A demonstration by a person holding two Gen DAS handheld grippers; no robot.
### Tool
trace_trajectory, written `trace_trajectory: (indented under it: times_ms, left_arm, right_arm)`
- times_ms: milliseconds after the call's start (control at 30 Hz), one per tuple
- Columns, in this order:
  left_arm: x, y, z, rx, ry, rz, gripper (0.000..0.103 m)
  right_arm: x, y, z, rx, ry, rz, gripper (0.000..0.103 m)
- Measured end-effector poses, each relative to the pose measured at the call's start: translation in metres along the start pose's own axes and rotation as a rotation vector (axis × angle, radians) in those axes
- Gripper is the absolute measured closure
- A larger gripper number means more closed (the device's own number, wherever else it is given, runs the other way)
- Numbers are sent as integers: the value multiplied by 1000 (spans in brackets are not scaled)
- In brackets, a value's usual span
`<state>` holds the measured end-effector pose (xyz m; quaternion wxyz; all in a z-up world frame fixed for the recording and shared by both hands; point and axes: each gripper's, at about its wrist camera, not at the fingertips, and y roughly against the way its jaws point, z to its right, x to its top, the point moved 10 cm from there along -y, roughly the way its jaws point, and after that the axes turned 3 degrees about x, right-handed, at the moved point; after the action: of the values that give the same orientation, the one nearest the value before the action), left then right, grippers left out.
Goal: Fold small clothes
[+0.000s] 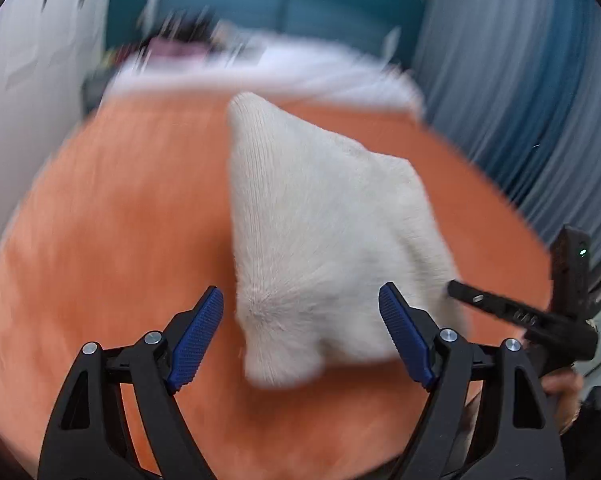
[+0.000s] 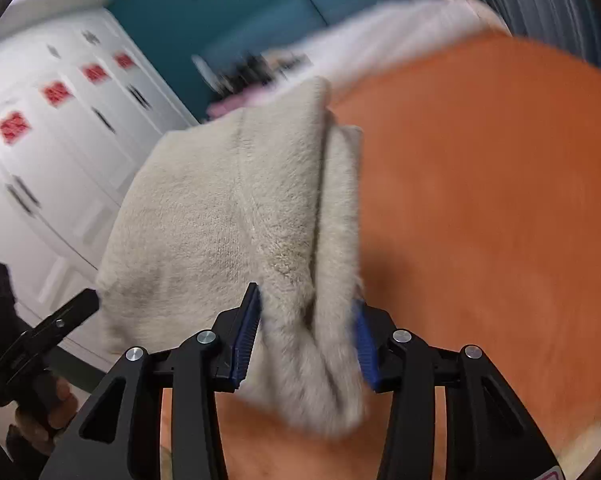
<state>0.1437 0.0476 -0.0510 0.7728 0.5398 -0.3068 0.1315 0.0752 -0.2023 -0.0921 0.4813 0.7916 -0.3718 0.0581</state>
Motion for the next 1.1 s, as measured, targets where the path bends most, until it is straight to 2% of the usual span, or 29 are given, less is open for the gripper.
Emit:
trace_trajectory:
  times_ms: [67, 133, 167, 233, 300, 400, 533, 567, 600, 633, 667, 733, 767, 833, 867, 900, 933, 967, 1033, 1100]
  left_arm:
    - [-43, -19, -39, 36, 113, -91, 27]
    - [-56, -14, -62, 13, 229, -84, 25]
    - [-52, -10, -69, -2, 268, -67, 22]
    - [-32, -8, -77, -23, 318, -23, 11]
    - [-11, -14, -74, -37, 329, 4, 10]
    - [19, -52, -73, -74, 349, 8, 5]
    - [16, -109, -69, -108, 408, -110, 7]
    - [14, -119, -67, -131, 426, -141, 15]
    - [9, -127, -64, -147, 436, -176, 39]
    - [7, -129, -63, -134, 433, -191, 41]
    - [12, -121, -62, -132, 427, -156, 45]
    - [20, -102, -58, -153, 417, -104, 52]
    - [23, -94, -58, -143, 406, -80, 52]
    - [25, -84, -61, -95, 378, -43, 52]
    - [22, -86, -64, -50, 356, -38, 52]
    - [16, -93, -67, 20, 312, -52, 51]
    - [8, -105, -68, 64, 278, -85, 47]
    - [2, -112, -68, 75, 263, -104, 44]
    - [-2, -107, -66, 87, 268, -83, 41]
    - [1, -94, -65, 115, 247, -60, 41]
  right_arm:
    - [-19, 1, 18, -1, -44, 1, 60]
    - [-12, 13, 22, -19, -20, 35, 55]
    - [-3, 15, 22, -25, -11, 44, 43]
    - [18, 14, 19, -21, -13, 65, 29]
    - [38, 2, 15, 9, -41, 57, 25]
    - [55, -38, 6, 38, -79, -19, 19]
    - [53, -100, 8, 6, -111, -120, 20]
    - [54, -114, 3, 27, -114, -150, 32]
    - [55, -122, -8, 62, -95, -172, 50]
    - [61, -122, -18, 24, -45, -167, 64]
    - [72, -115, -32, 10, 24, -132, 71]
    - [92, -93, -69, 50, 148, -55, 75]
    - [102, -79, -87, 82, 197, -17, 75]
    - [112, -70, -95, 90, 241, 25, 75]
    - [111, -79, -82, 57, 232, 11, 72]
    - [103, -97, -62, 15, 205, -42, 70]
    - [88, -124, -33, -49, 164, -141, 68]
    - [75, -138, -13, -86, 129, -202, 63]
    - [76, -122, -8, -17, 53, -142, 58]
    - [79, -94, -14, -16, 40, -101, 56]
